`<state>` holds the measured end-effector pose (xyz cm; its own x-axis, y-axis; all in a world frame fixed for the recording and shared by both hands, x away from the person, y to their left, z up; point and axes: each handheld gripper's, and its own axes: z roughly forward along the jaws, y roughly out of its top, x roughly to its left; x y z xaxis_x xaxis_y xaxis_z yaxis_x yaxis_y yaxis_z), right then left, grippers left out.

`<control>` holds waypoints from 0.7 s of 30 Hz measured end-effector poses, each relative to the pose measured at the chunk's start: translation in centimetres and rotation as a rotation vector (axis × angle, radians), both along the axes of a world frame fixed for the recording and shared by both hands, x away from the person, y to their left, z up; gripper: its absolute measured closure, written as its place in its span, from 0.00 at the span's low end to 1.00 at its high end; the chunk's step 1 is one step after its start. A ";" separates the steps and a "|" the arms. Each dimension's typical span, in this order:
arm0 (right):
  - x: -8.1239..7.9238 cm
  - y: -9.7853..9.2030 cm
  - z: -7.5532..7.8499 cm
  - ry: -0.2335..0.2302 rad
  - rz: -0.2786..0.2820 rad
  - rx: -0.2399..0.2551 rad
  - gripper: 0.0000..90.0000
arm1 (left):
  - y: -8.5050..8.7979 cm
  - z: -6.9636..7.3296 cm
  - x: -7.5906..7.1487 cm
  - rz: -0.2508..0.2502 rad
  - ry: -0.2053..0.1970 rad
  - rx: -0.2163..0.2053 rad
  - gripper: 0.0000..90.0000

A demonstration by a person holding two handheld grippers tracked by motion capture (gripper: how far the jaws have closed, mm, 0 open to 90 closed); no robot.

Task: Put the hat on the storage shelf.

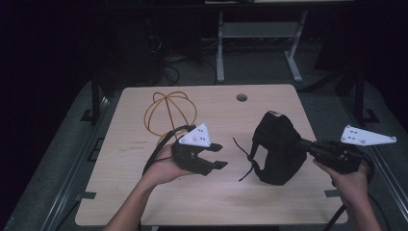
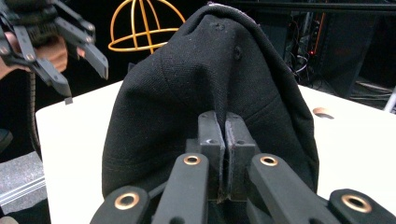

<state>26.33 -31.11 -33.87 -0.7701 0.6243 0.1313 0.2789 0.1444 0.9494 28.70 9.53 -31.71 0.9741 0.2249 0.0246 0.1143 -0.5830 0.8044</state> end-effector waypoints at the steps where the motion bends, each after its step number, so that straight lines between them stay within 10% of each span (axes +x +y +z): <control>1: 0.0 -0.1 0.1 0.002 -0.002 -0.002 0.97 | 0.2 -0.3 0.0 0.004 0.001 0.004 0.51; 21: 1.5 -0.5 3.3 0.005 0.002 -0.037 0.97 | 2.4 -5.1 -1.2 0.038 -0.001 0.036 0.47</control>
